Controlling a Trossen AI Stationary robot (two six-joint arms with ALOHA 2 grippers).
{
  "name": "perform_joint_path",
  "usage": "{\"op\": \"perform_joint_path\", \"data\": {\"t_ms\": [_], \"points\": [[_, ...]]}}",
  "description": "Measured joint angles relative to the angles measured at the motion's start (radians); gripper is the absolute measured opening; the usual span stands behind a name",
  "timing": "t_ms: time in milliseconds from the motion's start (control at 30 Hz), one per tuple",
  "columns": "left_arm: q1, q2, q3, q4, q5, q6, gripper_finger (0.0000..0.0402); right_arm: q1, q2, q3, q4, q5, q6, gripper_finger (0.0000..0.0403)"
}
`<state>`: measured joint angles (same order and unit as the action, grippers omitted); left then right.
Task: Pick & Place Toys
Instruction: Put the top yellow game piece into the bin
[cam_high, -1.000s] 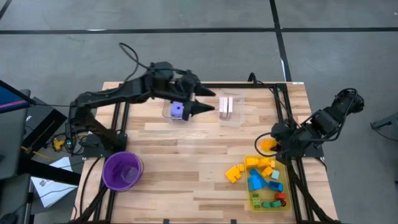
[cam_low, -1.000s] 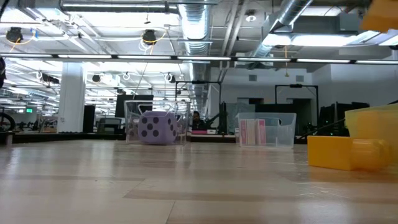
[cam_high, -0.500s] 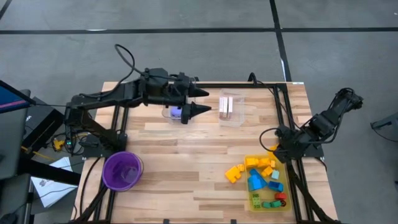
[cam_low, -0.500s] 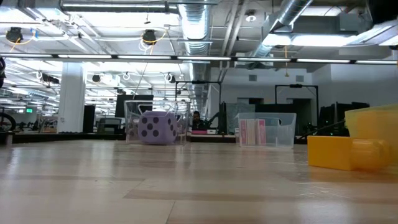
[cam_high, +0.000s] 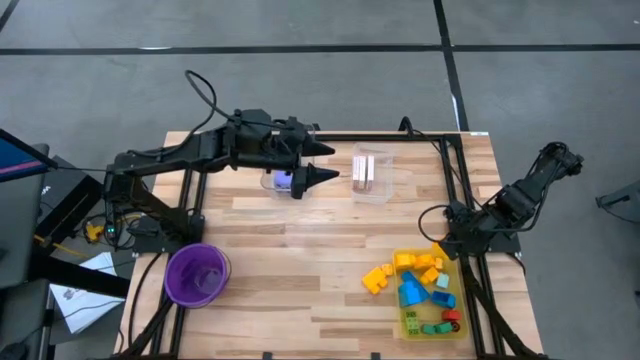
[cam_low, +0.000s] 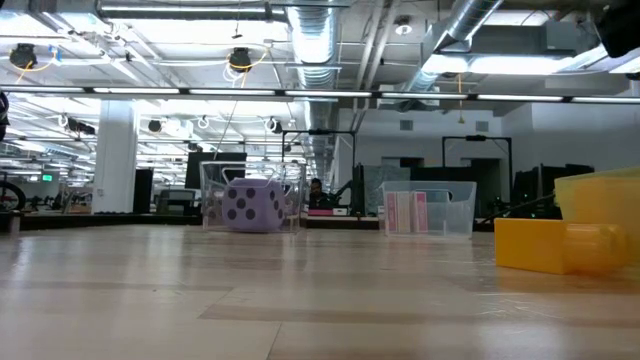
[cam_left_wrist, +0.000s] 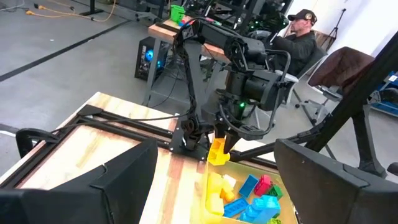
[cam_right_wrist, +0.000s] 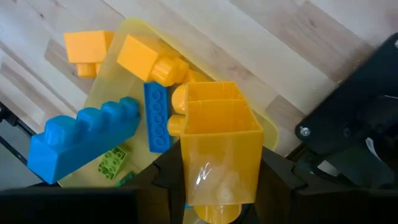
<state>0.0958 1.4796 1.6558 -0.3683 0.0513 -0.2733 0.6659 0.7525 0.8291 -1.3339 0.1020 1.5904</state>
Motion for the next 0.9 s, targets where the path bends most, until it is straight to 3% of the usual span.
{"op": "perform_joint_path", "data": {"t_ms": [400, 633, 900], "points": [[-0.006, 0.000, 0.000, -0.006, 0.000, 0.000, 0.0319, 0.002, 0.013, 0.000, 0.044, 0.006, -0.024, 0.0128], [-0.006, 0.000, 0.000, -0.006, 0.001, -0.013, 0.0319, 0.011, 0.120, 0.000, 0.086, -0.056, -0.089, 0.0128], [-0.006, 0.000, 0.000, -0.006, 0.001, -0.018, 0.0319, 0.106, 0.220, 0.000, 0.146, -0.076, -0.111, 0.0128]]}}
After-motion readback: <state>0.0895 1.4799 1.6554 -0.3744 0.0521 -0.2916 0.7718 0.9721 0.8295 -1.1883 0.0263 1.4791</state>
